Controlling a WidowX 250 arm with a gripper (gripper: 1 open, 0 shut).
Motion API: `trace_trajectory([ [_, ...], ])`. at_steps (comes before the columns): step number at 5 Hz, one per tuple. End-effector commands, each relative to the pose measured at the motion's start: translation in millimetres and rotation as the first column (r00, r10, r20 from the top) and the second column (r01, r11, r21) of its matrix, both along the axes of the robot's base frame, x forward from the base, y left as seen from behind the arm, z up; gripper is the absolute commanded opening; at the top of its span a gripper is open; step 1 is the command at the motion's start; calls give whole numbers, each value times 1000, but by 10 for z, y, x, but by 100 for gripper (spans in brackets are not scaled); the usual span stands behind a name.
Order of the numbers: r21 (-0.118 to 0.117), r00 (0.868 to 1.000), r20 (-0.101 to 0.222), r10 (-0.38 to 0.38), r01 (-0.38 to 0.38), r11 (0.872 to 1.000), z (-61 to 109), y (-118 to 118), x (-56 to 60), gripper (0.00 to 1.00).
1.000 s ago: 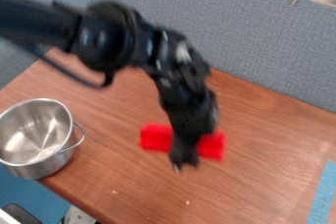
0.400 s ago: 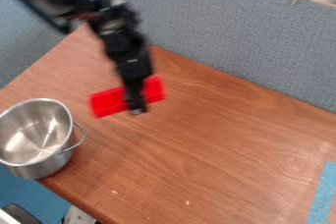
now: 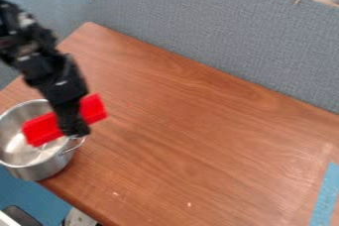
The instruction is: Move the red object from the metal pot to the table
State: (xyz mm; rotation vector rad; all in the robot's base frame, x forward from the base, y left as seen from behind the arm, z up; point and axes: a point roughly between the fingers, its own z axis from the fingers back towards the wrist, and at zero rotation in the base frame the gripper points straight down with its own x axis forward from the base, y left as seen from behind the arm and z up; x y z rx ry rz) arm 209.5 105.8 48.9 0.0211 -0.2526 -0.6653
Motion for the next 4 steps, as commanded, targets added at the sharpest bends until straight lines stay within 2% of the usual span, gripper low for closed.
trace_trajectory([
  [1, 2, 999, 32, 35, -35, 999, 137, 64, -58, 0],
  [2, -1, 977, 24, -213, 213, 977, 249, 187, -155, 100],
  [3, 12, 894, -6, -449, 449, 894, 293, 205, -190, 100],
  [4, 25, 777, -33, -629, 630, 777, 129, -149, -4, 100],
])
